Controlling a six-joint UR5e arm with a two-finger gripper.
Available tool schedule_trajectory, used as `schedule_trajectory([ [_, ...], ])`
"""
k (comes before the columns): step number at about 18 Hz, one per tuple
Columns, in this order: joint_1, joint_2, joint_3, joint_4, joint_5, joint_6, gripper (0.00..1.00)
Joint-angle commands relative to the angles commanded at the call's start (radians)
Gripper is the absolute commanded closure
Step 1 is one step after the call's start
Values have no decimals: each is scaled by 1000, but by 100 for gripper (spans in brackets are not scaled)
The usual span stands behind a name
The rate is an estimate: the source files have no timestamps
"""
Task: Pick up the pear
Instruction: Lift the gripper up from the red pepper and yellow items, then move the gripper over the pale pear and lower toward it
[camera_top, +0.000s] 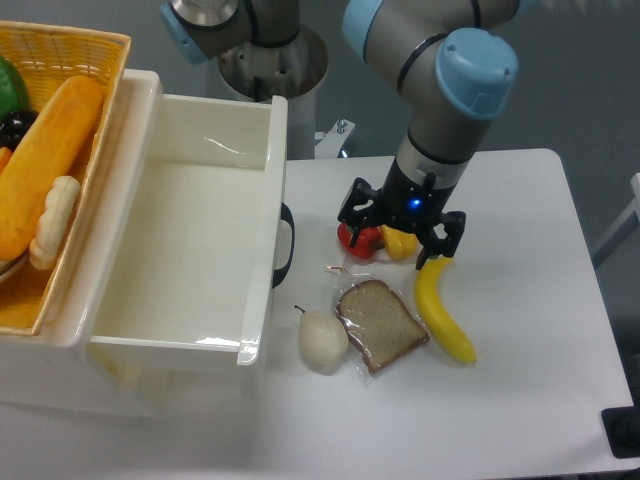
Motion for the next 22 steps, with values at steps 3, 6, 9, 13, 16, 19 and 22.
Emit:
schedule_trajectory([
  [3,0,0,-2,2,40,-3,0],
  [6,-2,0,-9,3,40,-15,0],
  [9,-2,-3,-31,5,45,-18,0],
  [13,-3,-6,-54,5,40,-153,0],
  [16,-12,-29,-55,27,39,-289,0],
  [19,-44,-64,-54,64,39,-472,0],
  [22,-63,-103,-55,106,43,-622,0],
])
